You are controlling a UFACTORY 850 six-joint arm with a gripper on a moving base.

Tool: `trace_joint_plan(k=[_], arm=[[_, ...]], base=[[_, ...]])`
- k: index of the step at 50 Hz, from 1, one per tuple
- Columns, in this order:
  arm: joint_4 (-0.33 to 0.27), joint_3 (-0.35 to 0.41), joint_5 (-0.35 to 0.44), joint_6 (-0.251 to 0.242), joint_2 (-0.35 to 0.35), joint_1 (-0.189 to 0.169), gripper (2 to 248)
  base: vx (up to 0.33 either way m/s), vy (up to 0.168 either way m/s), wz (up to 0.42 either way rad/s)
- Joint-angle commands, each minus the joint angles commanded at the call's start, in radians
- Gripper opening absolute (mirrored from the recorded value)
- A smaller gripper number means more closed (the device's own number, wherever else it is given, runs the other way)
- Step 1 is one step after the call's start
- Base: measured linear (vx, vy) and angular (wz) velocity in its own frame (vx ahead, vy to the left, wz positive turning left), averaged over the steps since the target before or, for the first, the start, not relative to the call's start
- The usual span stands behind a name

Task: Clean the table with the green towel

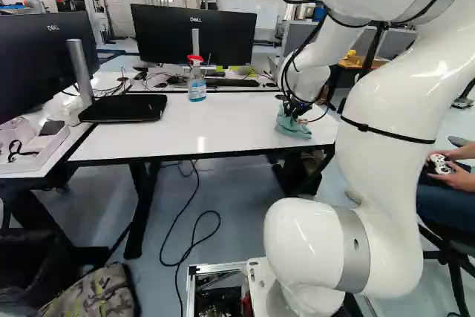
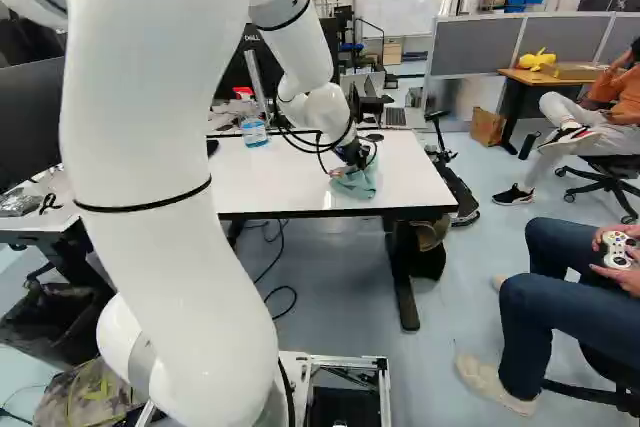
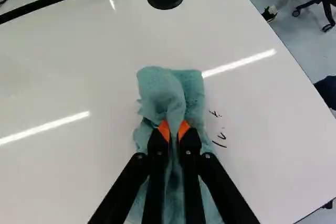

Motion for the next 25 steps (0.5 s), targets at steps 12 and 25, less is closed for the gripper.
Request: trace_joint_plan(k=[12,25], arm=[[0.000,-0.052,0.000,0.000,-0.043,-0.023,38],[0.000,-0.101,0.000,0.000,-0.083,-0.054,38]], base=[[0.000,0.000,0.000],[0.000,0.000,0.000]])
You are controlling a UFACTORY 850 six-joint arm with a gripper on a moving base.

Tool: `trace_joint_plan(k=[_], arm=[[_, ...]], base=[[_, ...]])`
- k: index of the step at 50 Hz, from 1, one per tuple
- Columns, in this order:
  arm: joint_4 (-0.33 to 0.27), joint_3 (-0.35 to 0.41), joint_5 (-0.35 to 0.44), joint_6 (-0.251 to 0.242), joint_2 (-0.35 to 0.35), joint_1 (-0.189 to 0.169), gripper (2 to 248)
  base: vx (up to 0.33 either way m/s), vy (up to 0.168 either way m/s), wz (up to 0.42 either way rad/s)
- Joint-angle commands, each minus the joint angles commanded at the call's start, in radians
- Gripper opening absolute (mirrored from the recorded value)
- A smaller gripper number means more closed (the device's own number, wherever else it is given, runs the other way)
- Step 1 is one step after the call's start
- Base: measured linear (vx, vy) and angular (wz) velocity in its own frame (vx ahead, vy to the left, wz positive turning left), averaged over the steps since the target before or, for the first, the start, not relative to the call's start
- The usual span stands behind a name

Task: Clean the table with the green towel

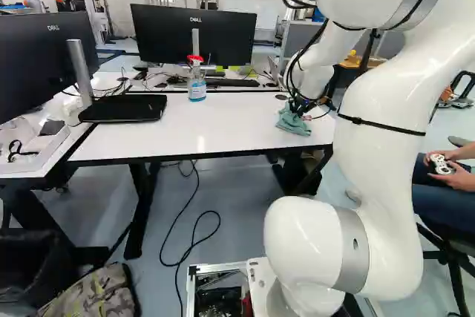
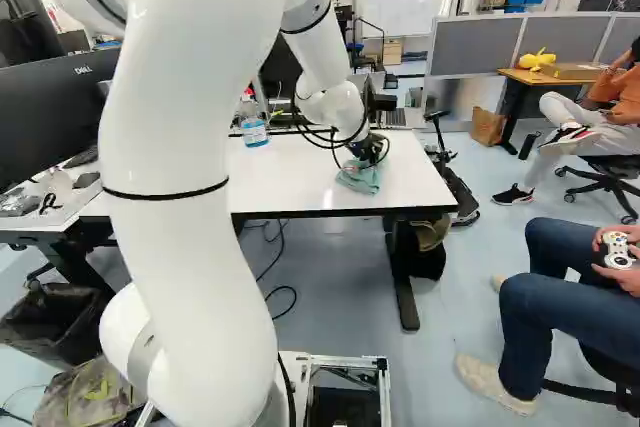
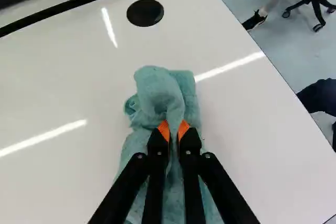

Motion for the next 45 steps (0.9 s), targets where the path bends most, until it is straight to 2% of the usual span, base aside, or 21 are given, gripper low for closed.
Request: trace_joint_plan(k=[8,17,45], arm=[[0.000,-0.029,0.000,0.000,-0.023,-0.018,38],[0.000,-0.025,0.000,0.000,-0.020,-0.018,38],[0.000,0.122,0.000,0.000,0.100,-0.014,38]], base=[[0.000,0.000,0.000],[0.000,0.000,0.000],[0.000,0.000,0.000]])
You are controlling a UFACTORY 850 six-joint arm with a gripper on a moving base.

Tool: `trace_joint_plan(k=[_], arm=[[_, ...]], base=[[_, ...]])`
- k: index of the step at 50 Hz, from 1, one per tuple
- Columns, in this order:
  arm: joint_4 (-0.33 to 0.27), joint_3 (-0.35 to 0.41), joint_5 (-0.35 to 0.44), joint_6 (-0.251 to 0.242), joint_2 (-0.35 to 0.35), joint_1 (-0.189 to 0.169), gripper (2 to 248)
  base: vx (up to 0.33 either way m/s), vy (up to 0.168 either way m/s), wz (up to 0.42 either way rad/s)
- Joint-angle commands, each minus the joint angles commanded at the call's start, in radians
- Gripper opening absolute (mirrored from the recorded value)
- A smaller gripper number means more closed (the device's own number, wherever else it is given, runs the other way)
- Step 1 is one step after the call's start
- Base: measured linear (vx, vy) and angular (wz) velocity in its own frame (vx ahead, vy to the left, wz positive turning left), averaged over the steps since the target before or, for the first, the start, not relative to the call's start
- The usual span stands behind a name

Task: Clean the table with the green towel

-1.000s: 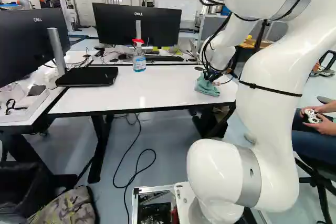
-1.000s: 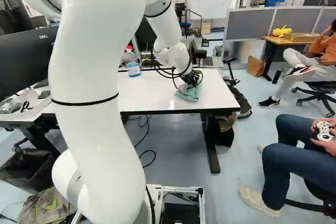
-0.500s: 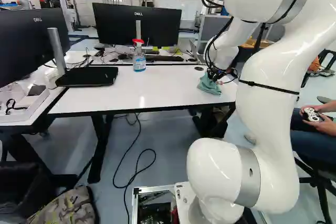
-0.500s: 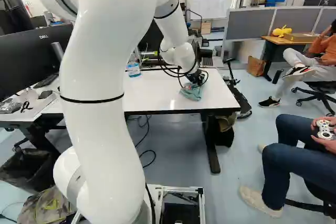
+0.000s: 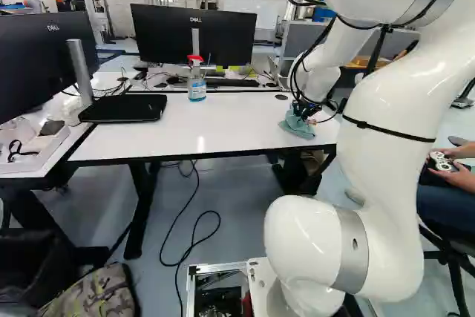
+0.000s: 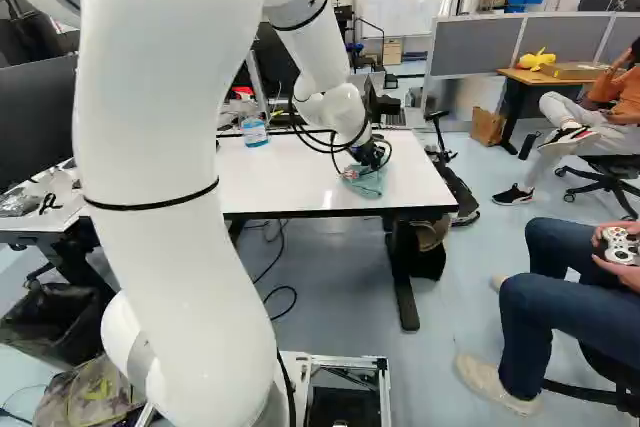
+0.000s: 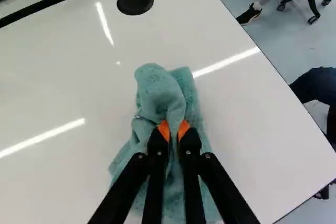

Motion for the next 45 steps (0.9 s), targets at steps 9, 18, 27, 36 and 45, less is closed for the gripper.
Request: trace_joint_plan(k=[9,18,27,36,45], arm=[[0.000,0.050,0.000,0.000,0.043,0.004,38],[0.000,0.095,0.000,0.000,0.082,0.015,38],[0.000,0.119,0.000,0.000,0.103,0.039,38],[0.000,0.130,0.000,0.000,0.114,0.070,38],[0.000,0.110,0.000,0.000,0.096,0.096,38]], base=[[0.000,0.000,0.000],[0.000,0.000,0.000],[0.000,0.000,0.000],[0.000,0.000,0.000],[0.000,0.000,0.000]])
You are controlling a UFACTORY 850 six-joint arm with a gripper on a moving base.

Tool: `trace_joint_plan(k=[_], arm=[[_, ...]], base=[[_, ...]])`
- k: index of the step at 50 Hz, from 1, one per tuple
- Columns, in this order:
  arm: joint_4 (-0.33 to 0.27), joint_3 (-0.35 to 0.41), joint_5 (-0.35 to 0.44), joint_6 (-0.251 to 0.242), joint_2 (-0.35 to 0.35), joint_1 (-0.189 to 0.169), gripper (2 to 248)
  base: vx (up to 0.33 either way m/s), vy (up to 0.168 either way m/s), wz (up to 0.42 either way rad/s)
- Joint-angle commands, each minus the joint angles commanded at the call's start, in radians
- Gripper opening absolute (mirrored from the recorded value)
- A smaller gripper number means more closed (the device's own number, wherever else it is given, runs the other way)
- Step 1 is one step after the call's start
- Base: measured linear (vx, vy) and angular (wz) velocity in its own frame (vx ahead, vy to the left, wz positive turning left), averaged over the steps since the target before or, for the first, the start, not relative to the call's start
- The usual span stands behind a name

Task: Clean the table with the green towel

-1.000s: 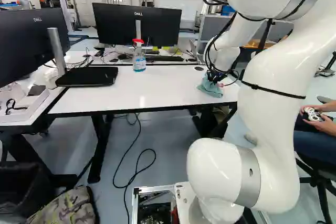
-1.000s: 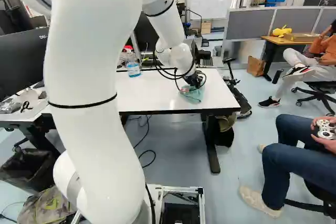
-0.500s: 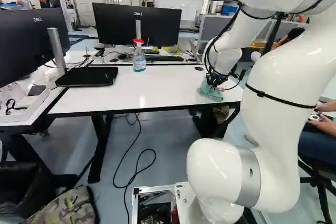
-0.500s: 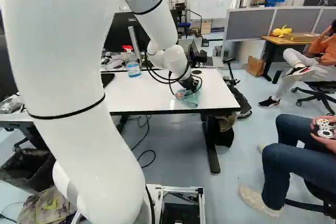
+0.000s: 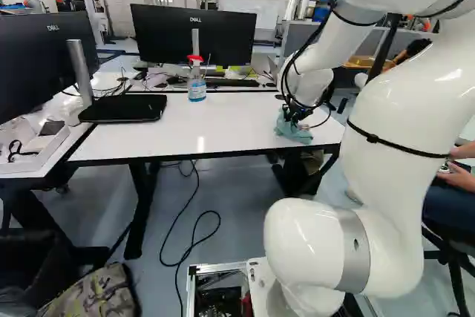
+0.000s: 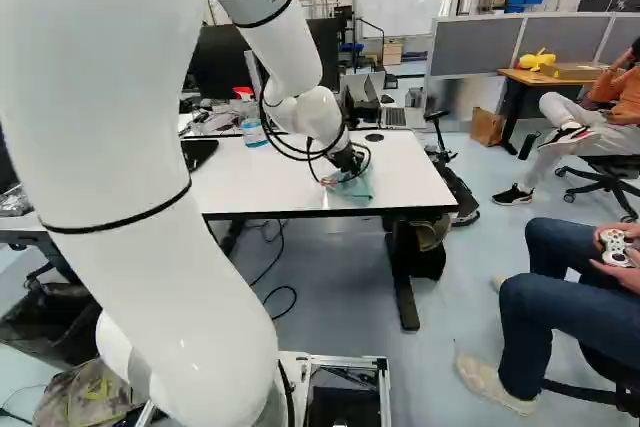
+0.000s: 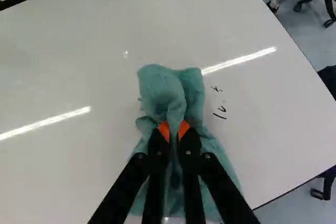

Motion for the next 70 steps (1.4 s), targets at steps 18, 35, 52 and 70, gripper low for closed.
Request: trace_joint_plan(k=[18,35,52,70], arm=[[0.000,-0.016,-0.009,0.000,0.011,0.017,38],[0.000,0.005,-0.082,0.000,0.073,0.030,38],[0.000,0.049,-0.175,0.000,0.161,0.065,38],[0.000,0.043,-0.175,0.000,0.166,0.061,38]], base=[[0.000,0.000,0.000],[0.000,0.000,0.000],[0.000,0.000,0.000],[0.000,0.000,0.000]])
